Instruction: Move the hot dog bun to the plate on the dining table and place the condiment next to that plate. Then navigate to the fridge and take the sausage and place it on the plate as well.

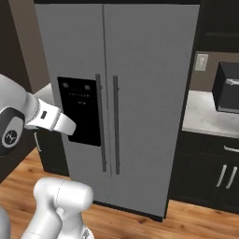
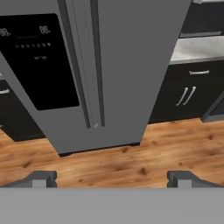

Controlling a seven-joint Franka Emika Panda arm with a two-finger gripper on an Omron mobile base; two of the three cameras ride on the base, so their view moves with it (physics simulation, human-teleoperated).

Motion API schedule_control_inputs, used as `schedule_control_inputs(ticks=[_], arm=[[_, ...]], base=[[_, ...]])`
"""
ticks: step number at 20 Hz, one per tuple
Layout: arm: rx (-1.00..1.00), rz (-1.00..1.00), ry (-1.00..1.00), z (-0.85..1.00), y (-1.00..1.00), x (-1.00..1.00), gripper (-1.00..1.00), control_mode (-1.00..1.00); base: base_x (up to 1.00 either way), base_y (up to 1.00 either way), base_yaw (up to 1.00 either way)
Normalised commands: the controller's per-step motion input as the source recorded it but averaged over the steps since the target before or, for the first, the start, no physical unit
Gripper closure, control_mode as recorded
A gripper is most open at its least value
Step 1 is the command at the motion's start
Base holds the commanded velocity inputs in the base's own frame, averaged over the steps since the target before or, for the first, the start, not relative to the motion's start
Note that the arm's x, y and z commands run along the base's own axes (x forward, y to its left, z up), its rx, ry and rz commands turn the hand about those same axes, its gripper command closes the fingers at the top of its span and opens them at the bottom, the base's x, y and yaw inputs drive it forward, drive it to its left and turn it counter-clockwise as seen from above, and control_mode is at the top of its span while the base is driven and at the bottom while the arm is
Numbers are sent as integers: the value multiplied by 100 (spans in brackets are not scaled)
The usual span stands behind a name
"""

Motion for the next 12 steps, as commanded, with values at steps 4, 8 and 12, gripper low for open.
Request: schedule_control_inputs(ticks=[4,8,12], arm=[[0,0,0,0,0,0,-100,100],[0,0,0,0,0,0,-100,100],[0,0,0,0,0,0,-100,100]], base=[[-24,0,0],[-30,0,0],[-42,-1,0]])
